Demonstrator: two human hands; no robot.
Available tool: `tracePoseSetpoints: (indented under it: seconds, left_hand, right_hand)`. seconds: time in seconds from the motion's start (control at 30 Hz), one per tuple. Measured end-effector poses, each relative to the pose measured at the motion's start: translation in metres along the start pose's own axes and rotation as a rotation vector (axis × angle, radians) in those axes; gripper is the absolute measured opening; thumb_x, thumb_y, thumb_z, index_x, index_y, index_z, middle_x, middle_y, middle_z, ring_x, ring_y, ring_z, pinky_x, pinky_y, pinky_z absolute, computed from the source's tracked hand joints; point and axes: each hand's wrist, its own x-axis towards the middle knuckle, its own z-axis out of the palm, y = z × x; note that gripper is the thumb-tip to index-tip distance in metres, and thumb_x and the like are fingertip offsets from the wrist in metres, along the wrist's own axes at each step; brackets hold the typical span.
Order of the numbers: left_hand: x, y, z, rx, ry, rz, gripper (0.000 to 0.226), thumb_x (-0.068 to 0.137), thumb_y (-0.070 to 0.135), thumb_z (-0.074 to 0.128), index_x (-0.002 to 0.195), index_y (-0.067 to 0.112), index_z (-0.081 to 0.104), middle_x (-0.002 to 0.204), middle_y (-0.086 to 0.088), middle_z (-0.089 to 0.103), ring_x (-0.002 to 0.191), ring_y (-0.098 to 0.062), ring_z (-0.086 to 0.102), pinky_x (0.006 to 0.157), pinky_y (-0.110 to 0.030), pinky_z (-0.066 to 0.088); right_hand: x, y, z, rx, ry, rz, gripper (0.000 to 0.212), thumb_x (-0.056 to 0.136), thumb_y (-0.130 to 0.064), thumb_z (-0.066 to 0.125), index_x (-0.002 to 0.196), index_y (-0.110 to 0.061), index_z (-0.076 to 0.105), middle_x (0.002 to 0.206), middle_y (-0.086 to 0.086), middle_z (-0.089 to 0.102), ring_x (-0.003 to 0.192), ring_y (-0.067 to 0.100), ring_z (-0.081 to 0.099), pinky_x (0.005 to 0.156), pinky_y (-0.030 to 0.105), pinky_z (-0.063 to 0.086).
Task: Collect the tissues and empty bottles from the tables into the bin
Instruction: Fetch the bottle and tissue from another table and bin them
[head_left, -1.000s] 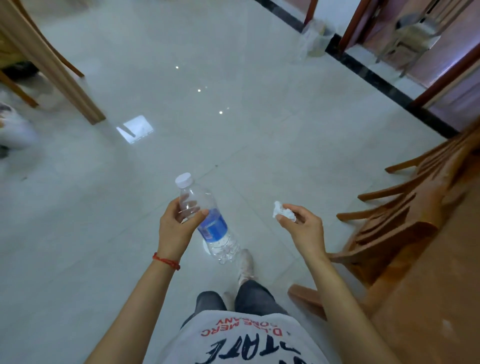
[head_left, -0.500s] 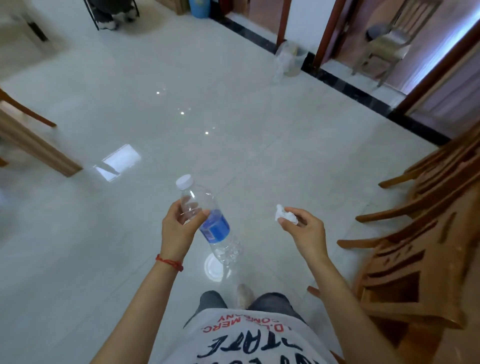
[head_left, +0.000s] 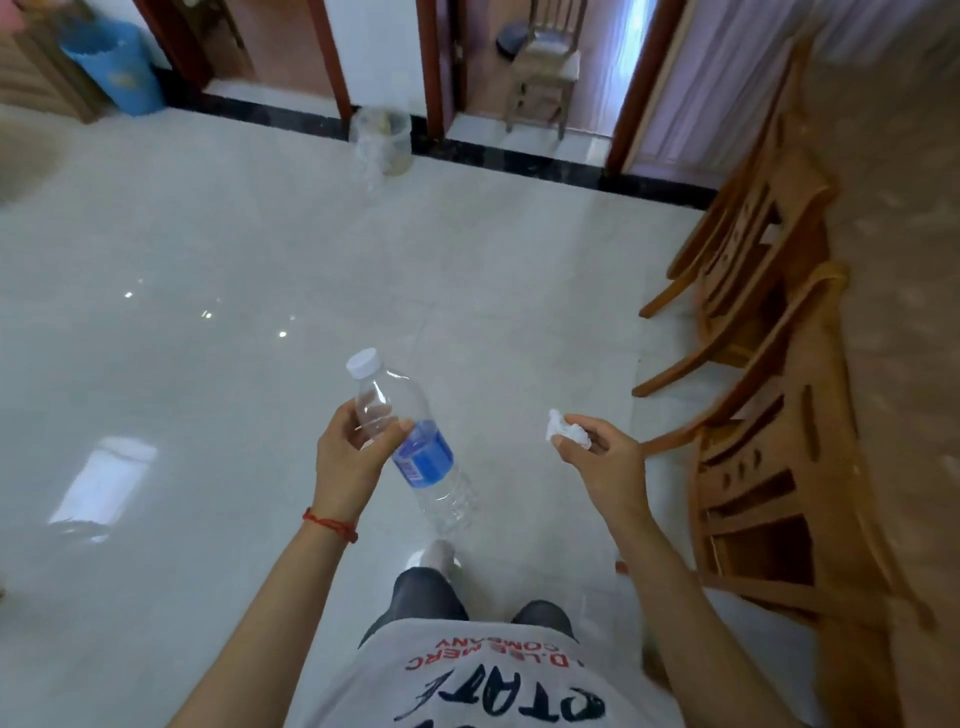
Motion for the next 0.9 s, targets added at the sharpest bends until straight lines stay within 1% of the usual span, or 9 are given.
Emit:
tracePoseSetpoints:
  seconds: [0.1,0.23,0.3,0.33,0.43,0.53,0.63,0.8,0.9]
  left_hand:
    - [0.042,0.010,0.004,0.044,-0.096,0.017,0.027,0.078,0.004,0.067,0.100,0.014,0.056,0.090,0.007,0.062,0.073,0.007,0.061,0.061,-0.003,0.046]
    - [0.091,0.020,0.013,0.081,-0.199,0.028,0.027,0.079,0.003,0.066,0.102,0.012,0.056,0.091,0.005,0.061,0.083,-0.004,0.059,0.063,-0.002,0.046]
    - [0.112,0.025,0.020,0.087,-0.229,0.025,0.027,0.078,0.003,0.067,0.102,0.013,0.056,0.091,0.006,0.062,0.082,-0.003,0.059,0.062,-0.002,0.045]
    - [0.122,0.027,0.025,0.090,-0.239,0.026,0.027,0.078,0.003,0.067,0.101,0.013,0.056,0.090,0.006,0.062,0.080,-0.001,0.059,0.062,-0.002,0.045]
    - [0.155,0.035,0.044,0.088,-0.267,0.023,0.027,0.078,0.003,0.067,0.102,0.011,0.057,0.090,0.006,0.062,0.071,0.010,0.061,0.061,-0.002,0.045]
    - [0.192,0.044,0.071,0.085,-0.282,0.021,0.027,0.078,0.002,0.067,0.102,0.010,0.057,0.091,0.002,0.062,0.070,0.009,0.061,0.061,-0.003,0.045]
    - [0.231,0.056,0.105,0.071,-0.286,0.032,0.028,0.078,0.002,0.066,0.103,0.009,0.056,0.091,0.003,0.061,0.068,0.013,0.060,0.061,-0.002,0.045]
    - [0.297,0.081,0.170,0.084,-0.271,0.041,0.029,0.079,0.003,0.066,0.104,0.009,0.056,0.094,-0.003,0.061,0.079,-0.001,0.058,0.060,-0.002,0.045]
    - [0.334,0.102,0.212,0.102,-0.284,0.045,0.028,0.079,0.004,0.066,0.103,0.013,0.055,0.096,-0.004,0.061,0.082,-0.006,0.058,0.061,-0.002,0.045]
  right_hand:
    - [0.016,-0.008,0.010,0.000,0.083,0.029,0.018,0.077,-0.010,0.072,0.089,-0.021,0.065,0.081,-0.012,0.065,0.075,0.004,0.062,0.065,0.011,0.051]
    - [0.038,-0.020,0.024,0.011,0.175,0.054,0.017,0.077,-0.013,0.072,0.091,-0.021,0.065,0.082,-0.013,0.064,0.075,0.004,0.061,0.064,0.010,0.050]
    - [0.051,-0.024,0.030,0.027,0.197,0.067,0.017,0.077,-0.013,0.072,0.092,-0.020,0.066,0.082,-0.008,0.065,0.076,0.008,0.061,0.067,0.014,0.050]
    - [0.059,-0.026,0.032,0.035,0.203,0.075,0.018,0.076,-0.013,0.072,0.091,-0.020,0.066,0.083,-0.006,0.066,0.077,0.012,0.062,0.070,0.020,0.051]
    - [0.088,-0.035,0.035,0.071,0.231,0.090,0.019,0.075,-0.012,0.073,0.088,-0.024,0.066,0.081,-0.006,0.066,0.078,0.016,0.063,0.076,0.031,0.053]
    - [0.130,-0.045,0.032,0.085,0.258,0.093,0.020,0.074,-0.011,0.073,0.085,-0.026,0.066,0.081,-0.004,0.067,0.079,0.018,0.063,0.078,0.035,0.054]
    - [0.181,-0.057,0.026,0.092,0.267,0.090,0.020,0.074,-0.010,0.073,0.087,-0.024,0.067,0.084,-0.001,0.068,0.082,0.020,0.064,0.080,0.037,0.054]
    - [0.273,-0.077,0.013,0.091,0.236,0.067,0.024,0.074,-0.011,0.073,0.081,-0.032,0.065,0.081,-0.007,0.067,0.080,0.017,0.063,0.079,0.038,0.054]
    - [0.326,-0.096,-0.004,0.060,0.226,0.058,0.019,0.075,-0.011,0.073,0.086,-0.026,0.066,0.082,-0.008,0.066,0.078,0.012,0.061,0.076,0.030,0.053]
